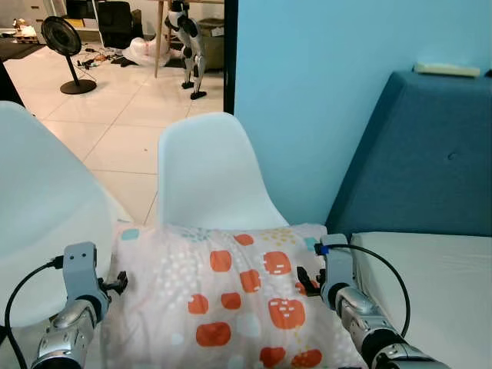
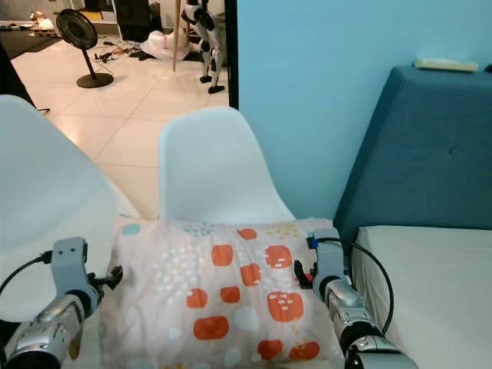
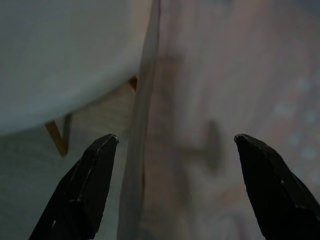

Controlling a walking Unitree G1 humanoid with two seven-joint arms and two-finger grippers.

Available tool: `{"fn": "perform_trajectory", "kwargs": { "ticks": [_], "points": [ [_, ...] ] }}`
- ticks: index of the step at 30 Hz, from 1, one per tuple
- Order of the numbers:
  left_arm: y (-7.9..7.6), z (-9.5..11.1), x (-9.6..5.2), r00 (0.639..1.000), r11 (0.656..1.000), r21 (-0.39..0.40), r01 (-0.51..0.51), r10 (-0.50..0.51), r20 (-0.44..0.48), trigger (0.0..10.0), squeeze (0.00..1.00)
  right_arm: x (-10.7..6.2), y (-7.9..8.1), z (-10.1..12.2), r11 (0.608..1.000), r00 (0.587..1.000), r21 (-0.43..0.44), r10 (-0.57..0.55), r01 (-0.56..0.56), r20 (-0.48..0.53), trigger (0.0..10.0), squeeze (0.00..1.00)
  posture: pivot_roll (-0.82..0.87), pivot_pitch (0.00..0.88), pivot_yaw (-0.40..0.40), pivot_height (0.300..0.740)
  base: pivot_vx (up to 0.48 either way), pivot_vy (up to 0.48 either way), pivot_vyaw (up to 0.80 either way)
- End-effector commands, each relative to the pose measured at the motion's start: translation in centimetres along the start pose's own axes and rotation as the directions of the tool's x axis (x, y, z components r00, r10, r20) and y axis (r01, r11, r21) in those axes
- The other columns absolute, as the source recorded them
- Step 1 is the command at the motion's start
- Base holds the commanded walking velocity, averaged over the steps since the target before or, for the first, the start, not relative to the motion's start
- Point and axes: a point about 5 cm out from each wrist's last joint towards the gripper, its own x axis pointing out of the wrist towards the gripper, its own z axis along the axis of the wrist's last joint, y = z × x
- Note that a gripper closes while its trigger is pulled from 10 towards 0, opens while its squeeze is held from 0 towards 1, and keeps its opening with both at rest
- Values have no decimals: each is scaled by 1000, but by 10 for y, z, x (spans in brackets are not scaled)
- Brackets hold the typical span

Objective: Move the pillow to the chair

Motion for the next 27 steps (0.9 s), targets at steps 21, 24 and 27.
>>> {"fn": "perform_trajectory", "kwargs": {
  "ticks": [21, 24, 27],
  "points": [
    [16, 13, -1, 1000, 999, 36, -17, 16, 23, 10000, 0, 5, -15, 44, 994, 985, 103, -58, 41, 161, 10000, 0, 28, 90, -38, 586, 0, 0, 0],
    [24, 16, -2, 999, 999, 5, -34, 34, 23, 10000, 0, 4, -21, 54, 994, 980, 95, -67, 50, 185, 10000, 0, 28, 102, -37, 586, 0, 0, 0],
    [39, 20, -6, 999, 998, -40, -46, 46, 13, 10000, 0, 3, -38, 70, 992, 973, 87, -107, 91, 206, 10000, 0, 30, 121, -38, 586, 0, 0, 0]
  ]
}}
